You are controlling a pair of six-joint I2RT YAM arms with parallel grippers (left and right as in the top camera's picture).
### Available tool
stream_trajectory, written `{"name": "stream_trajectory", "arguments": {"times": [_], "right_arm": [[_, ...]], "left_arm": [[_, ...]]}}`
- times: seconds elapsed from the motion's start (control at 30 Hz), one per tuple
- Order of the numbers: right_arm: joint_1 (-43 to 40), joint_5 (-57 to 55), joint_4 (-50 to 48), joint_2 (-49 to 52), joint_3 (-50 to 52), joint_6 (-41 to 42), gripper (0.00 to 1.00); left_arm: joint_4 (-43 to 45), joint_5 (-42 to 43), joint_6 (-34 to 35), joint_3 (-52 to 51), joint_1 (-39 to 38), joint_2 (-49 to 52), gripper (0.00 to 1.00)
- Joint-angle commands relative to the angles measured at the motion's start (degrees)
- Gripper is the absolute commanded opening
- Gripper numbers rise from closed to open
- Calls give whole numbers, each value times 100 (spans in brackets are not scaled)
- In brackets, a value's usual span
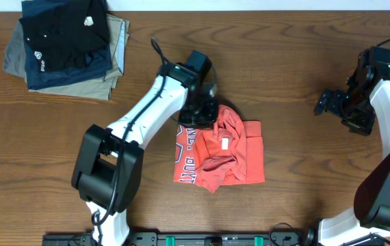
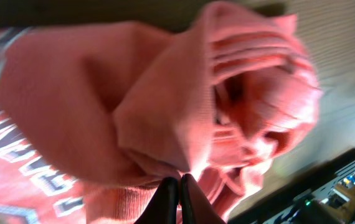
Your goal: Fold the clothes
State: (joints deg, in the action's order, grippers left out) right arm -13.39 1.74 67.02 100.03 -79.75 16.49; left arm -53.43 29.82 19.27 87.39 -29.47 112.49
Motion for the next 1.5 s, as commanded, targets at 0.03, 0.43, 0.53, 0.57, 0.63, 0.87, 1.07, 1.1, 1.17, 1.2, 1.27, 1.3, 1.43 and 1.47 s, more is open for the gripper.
{"name": "stream_trajectory", "arguments": {"times": [0.03,0.43,0.53,0.57,0.63,0.87,1.07,1.1,1.17,1.2,1.27,1.3,1.43,1.47], "right_arm": [[-4,20,2,-37,-33,17,99],[-4,20,0,-37,-33,17,99],[-4,20,0,-37,-33,20,99],[-4,20,0,-37,-33,17,99],[-4,20,0,-37,-33,17,99],[-7,17,0,-37,-33,17,99],[-4,20,2,-37,-33,17,99],[-4,20,2,-37,-33,17,99],[-4,20,0,-37,-33,17,99],[-4,20,2,-37,-33,17,99],[-4,20,0,-37,-33,17,99],[-4,20,0,-37,-33,17,99],[-4,20,0,-37,-33,20,99],[-4,20,2,-37,-33,20,99]], "left_arm": [[378,83,256,114,-256,-94,6],[1720,-98,951,111,-903,-94,6],[1801,-363,1005,107,-990,-94,25],[1799,-442,1003,107,-1019,-94,46],[1797,-505,1001,107,-1043,-94,75],[1694,-245,975,109,-1051,-199,90],[1141,-225,737,109,-1036,-741,91],[977,-315,741,109,-1016,-841,91],[691,-463,752,109,-975,-970,91],[551,-503,763,109,-968,-986,91],[289,-501,761,90,-975,-946,91],[234,-501,761,61,-1005,-911,91],[254,-501,1119,-83,-1176,-636,91],[267,-501,1163,-83,-1202,-564,91]]}}
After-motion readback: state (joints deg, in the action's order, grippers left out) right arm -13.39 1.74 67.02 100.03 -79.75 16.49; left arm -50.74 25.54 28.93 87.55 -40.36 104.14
